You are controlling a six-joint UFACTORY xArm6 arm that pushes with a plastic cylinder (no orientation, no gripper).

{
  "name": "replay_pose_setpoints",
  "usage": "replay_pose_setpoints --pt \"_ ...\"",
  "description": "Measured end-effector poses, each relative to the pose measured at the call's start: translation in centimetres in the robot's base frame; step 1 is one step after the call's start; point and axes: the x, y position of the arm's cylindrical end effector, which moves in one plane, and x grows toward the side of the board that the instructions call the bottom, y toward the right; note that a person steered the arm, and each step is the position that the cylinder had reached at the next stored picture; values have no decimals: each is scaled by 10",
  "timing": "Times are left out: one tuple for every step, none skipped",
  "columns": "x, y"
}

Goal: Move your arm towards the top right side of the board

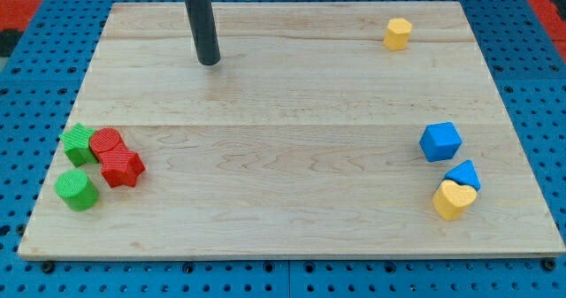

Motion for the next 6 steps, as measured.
replay_pose_setpoints --pt "-10 0" --pt "-18 0" --pt "-23 0" --pt "-23 1" --pt "-27 13" --pt "-33 45"
